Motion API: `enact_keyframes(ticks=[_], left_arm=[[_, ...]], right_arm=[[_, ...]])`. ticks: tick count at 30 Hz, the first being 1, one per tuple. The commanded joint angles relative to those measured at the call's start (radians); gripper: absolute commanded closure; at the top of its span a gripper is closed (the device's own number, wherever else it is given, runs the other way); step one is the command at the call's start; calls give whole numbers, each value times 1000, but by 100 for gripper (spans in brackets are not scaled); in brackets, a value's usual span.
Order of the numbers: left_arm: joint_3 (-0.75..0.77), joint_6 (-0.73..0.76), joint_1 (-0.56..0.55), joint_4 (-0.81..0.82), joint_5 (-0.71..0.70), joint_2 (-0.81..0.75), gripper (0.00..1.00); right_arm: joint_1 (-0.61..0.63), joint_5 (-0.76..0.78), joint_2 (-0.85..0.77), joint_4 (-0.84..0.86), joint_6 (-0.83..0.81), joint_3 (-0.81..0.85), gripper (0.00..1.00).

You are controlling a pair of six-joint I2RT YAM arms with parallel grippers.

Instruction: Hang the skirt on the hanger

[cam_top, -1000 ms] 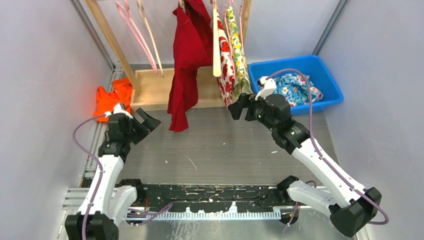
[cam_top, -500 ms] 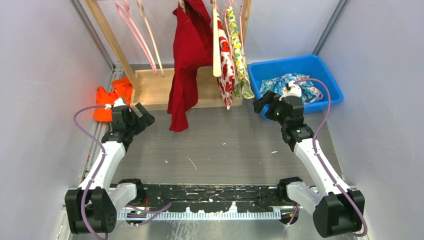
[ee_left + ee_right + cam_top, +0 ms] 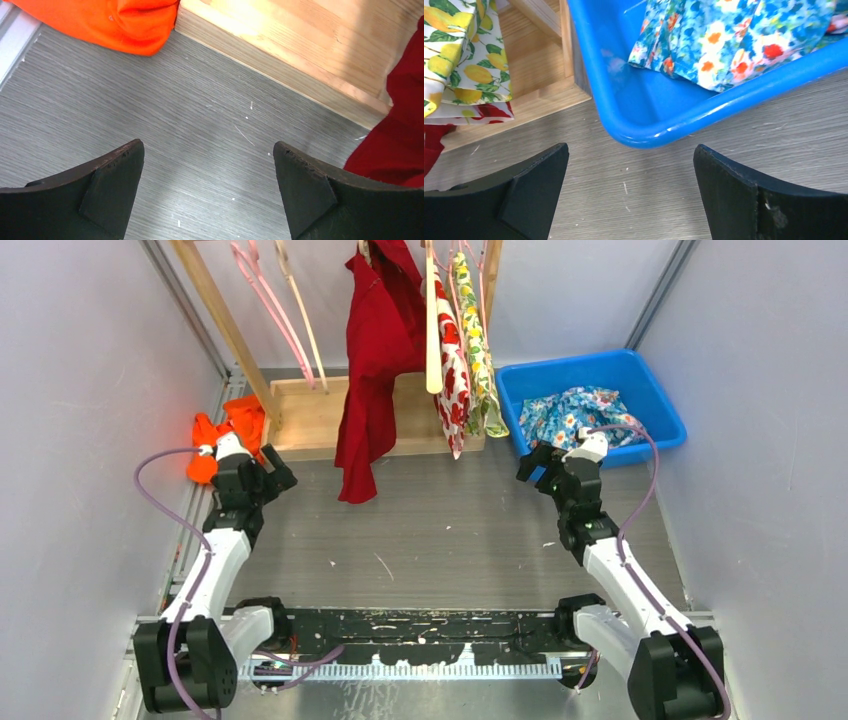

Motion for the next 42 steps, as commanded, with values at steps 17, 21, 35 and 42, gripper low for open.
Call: enact_keyframes(ticks=[17, 21, 35, 42], left_arm=[[-108, 357, 49, 652, 75, 376, 0], [-74, 375, 51, 633, 139, 422, 0], [-129, 307, 50, 832, 212, 486, 0], [-271, 352, 50, 1122, 339, 500, 0]], right_arm=[[-5, 440, 368, 913, -361, -220, 0], [-22, 414, 392, 889, -371, -187, 0], [-21, 412, 366, 915, -293, -301, 0], [3, 378, 523, 1229, -351, -394, 0]])
